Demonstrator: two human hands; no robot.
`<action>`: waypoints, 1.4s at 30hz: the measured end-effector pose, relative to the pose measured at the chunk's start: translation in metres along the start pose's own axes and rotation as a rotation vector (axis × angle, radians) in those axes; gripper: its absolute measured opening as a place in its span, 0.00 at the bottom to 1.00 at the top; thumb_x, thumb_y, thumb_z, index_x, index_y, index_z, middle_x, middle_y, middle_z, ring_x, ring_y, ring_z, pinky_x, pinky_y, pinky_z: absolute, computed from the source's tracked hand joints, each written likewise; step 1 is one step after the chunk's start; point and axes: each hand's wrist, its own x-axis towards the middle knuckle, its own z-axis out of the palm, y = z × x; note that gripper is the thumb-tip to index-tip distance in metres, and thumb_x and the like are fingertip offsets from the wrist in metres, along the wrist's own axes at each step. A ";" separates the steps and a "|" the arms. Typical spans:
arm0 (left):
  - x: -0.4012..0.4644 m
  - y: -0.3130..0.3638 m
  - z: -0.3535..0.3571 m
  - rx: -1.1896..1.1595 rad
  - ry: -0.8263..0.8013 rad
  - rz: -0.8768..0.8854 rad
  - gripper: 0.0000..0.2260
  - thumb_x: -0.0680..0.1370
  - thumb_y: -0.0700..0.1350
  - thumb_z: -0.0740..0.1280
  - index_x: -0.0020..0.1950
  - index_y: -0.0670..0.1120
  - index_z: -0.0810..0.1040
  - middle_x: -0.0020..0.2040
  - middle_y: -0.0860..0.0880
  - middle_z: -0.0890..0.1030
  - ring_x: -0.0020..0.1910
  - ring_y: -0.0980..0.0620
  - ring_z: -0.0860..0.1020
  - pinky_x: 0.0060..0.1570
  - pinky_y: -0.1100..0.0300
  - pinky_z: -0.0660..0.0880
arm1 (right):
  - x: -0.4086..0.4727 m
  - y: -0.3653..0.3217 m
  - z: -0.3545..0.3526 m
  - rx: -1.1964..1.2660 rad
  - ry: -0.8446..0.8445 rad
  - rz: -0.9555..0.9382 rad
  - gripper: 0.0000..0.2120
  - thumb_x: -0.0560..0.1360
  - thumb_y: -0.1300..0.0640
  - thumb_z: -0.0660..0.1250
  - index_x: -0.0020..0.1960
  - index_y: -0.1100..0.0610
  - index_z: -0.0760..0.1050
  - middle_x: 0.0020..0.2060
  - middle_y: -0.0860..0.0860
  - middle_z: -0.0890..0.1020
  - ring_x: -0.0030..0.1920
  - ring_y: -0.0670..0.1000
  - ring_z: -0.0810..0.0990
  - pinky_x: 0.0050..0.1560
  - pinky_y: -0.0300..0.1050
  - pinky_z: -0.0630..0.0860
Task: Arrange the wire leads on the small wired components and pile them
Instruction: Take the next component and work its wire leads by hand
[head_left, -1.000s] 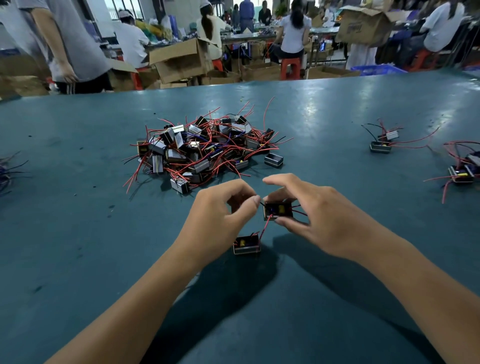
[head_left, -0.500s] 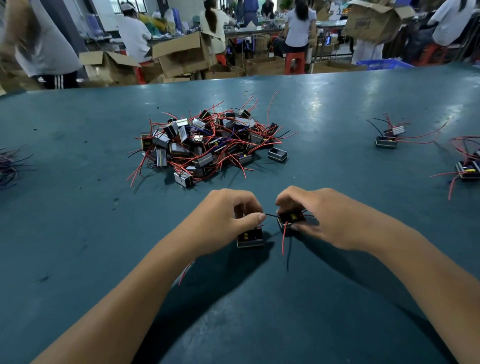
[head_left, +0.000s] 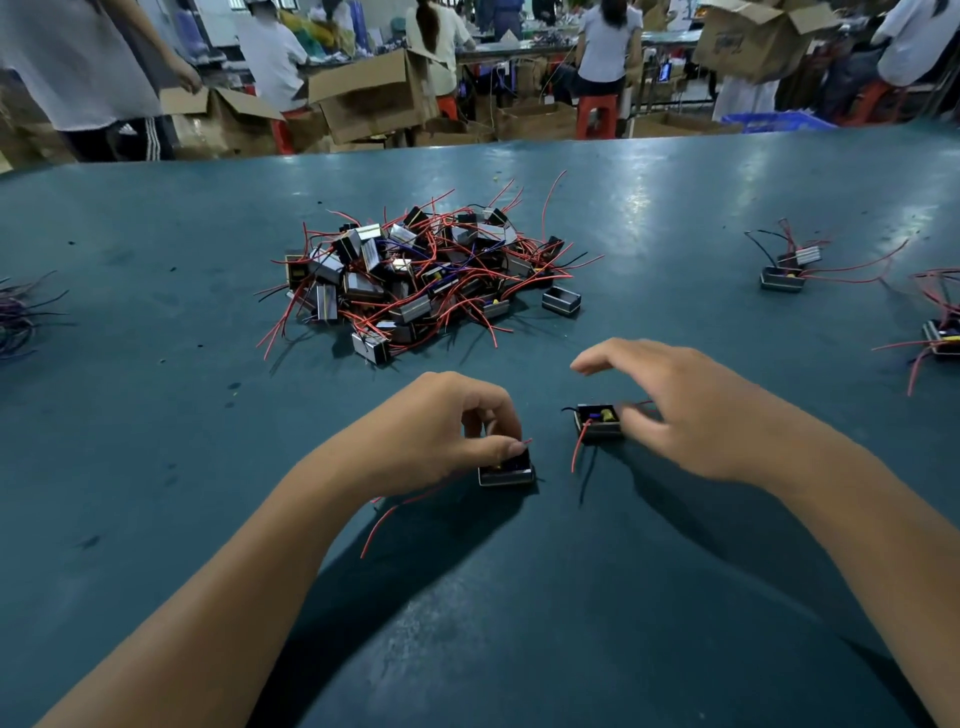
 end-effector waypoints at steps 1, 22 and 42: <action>0.000 0.000 0.001 0.011 0.005 0.002 0.03 0.77 0.50 0.73 0.45 0.53 0.83 0.39 0.53 0.82 0.40 0.54 0.78 0.42 0.59 0.74 | 0.000 -0.004 0.000 0.034 0.083 -0.015 0.18 0.78 0.61 0.63 0.64 0.45 0.72 0.61 0.40 0.76 0.61 0.40 0.72 0.58 0.29 0.64; 0.002 -0.002 0.001 0.053 0.027 -0.055 0.04 0.79 0.46 0.71 0.44 0.51 0.81 0.35 0.53 0.81 0.34 0.57 0.76 0.35 0.63 0.70 | 0.004 -0.036 0.039 -0.096 0.160 -0.297 0.05 0.75 0.54 0.66 0.46 0.54 0.78 0.51 0.49 0.80 0.57 0.54 0.76 0.60 0.50 0.70; 0.002 0.014 0.024 0.150 0.200 -0.059 0.02 0.75 0.45 0.73 0.43 0.51 0.84 0.32 0.58 0.78 0.34 0.62 0.75 0.36 0.67 0.70 | 0.006 -0.016 0.016 0.347 0.244 0.033 0.09 0.78 0.61 0.67 0.53 0.48 0.79 0.49 0.39 0.83 0.53 0.37 0.79 0.48 0.26 0.71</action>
